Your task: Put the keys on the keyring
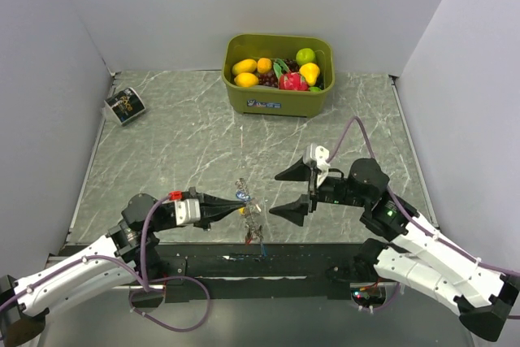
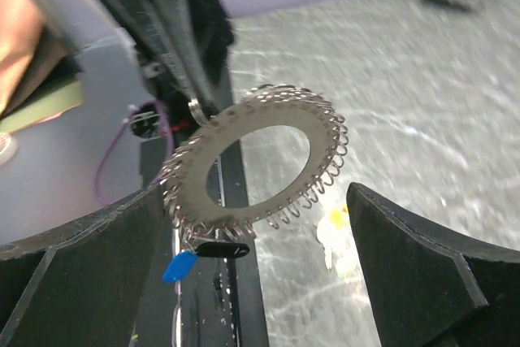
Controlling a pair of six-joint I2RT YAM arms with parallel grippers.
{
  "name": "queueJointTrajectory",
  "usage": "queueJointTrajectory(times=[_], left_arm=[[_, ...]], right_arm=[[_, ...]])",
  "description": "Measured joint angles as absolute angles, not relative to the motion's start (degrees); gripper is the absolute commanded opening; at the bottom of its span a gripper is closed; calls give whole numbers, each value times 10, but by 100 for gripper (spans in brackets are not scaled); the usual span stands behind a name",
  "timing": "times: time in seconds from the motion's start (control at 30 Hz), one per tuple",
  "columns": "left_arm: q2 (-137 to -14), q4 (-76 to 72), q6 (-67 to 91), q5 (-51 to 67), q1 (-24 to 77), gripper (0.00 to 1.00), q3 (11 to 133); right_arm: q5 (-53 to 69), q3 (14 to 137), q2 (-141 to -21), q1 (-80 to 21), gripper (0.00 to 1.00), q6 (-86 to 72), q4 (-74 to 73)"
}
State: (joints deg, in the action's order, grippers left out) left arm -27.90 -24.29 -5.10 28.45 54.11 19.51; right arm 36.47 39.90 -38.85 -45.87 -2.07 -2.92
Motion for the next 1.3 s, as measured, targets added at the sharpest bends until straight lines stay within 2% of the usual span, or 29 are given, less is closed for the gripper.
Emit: queueJointTrajectory(times=[0.2, 0.47, 0.67, 0.73, 0.77, 1.07, 1.3], left_arm=[[-262, -135, -52, 243, 541, 1, 230], [-164, -9, -51, 164, 541, 1, 270], [-105, 57, -51, 108, 541, 1, 293], [-93, 72, -52, 97, 541, 1, 293], [-87, 80, -52, 92, 541, 1, 293], [-68, 93, -48, 82, 541, 1, 272], [-70, 93, -40, 83, 541, 1, 263]], right_arm=[[294, 398, -415, -459, 99, -50, -39], [209, 397, -487, -459, 98, -77, -55], [159, 413, -586, -459, 91, -88, -96], [142, 427, -622, -459, 86, -91, -105], [135, 434, -638, -459, 80, -93, -109], [91, 499, -800, -467, 51, -109, -124], [74, 556, -908, -490, 48, -111, -135]])
